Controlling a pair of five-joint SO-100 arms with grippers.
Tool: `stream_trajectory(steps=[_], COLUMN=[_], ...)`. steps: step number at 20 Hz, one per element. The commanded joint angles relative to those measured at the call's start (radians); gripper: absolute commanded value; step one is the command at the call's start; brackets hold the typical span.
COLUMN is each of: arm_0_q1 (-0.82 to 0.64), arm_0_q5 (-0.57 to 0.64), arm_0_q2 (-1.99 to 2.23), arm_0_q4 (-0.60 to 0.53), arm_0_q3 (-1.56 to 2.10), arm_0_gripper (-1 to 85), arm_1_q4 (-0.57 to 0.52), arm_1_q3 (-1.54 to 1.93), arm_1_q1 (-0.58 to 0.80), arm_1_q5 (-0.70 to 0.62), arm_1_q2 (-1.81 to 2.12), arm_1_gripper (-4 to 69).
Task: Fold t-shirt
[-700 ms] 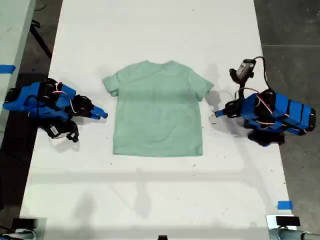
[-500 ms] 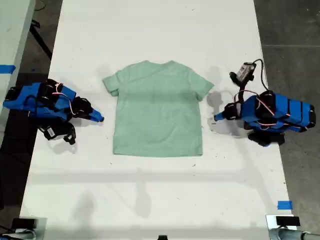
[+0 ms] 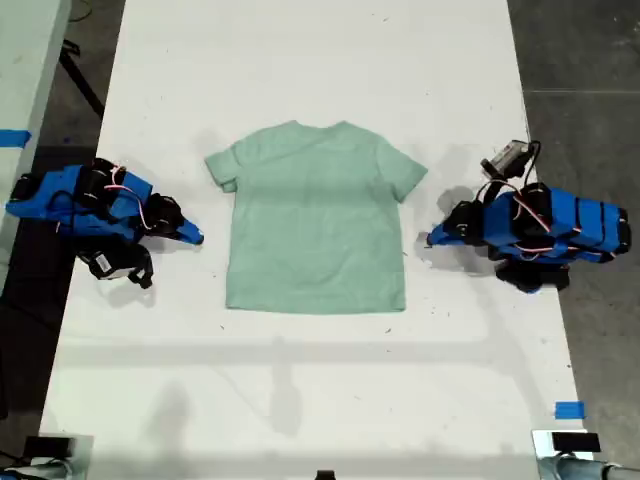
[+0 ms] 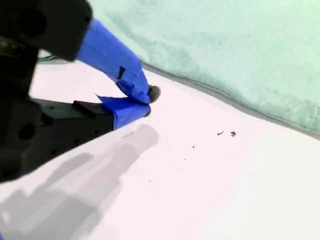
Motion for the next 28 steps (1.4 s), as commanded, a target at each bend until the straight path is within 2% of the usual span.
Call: stream_trajectory(steps=[1, 5, 14, 20, 28], arm_0_q1=[-0.04, -0.092, -0.281, -0.451, -0.649], arm_0_q5=[-0.058, -0.044, 0.167, 0.311, 0.474], arm_0_q2=[0.003, -0.061, -0.687, -1.011, -1.298], arm_0_q4=[-0.049, -0.106, -0.13, 0.008, 0.155], arm_0_q3=[-0.029, -0.12, -0.64, -0.976, -1.308], arm_0_gripper=[0.0, 0.0, 0.0, 0.0, 0.0], arm_1_q4=[0.005, 0.054, 0.098, 0.213, 0.362], arm_1_q3=[-0.077, -0.241, -0.729, -1.06, -1.506], arm_1_q1=[-0.026, 0.011, 0.241, 0.422, 0.578], arm_1_q5=[0.011, -0.064, -0.365, -0.541, -0.715], arm_1_q2=[-0.003, -0.054, -0.58, -0.891, -1.249], arm_1_gripper=[-1.0, -1.0, -1.0, -1.0, -1.1])
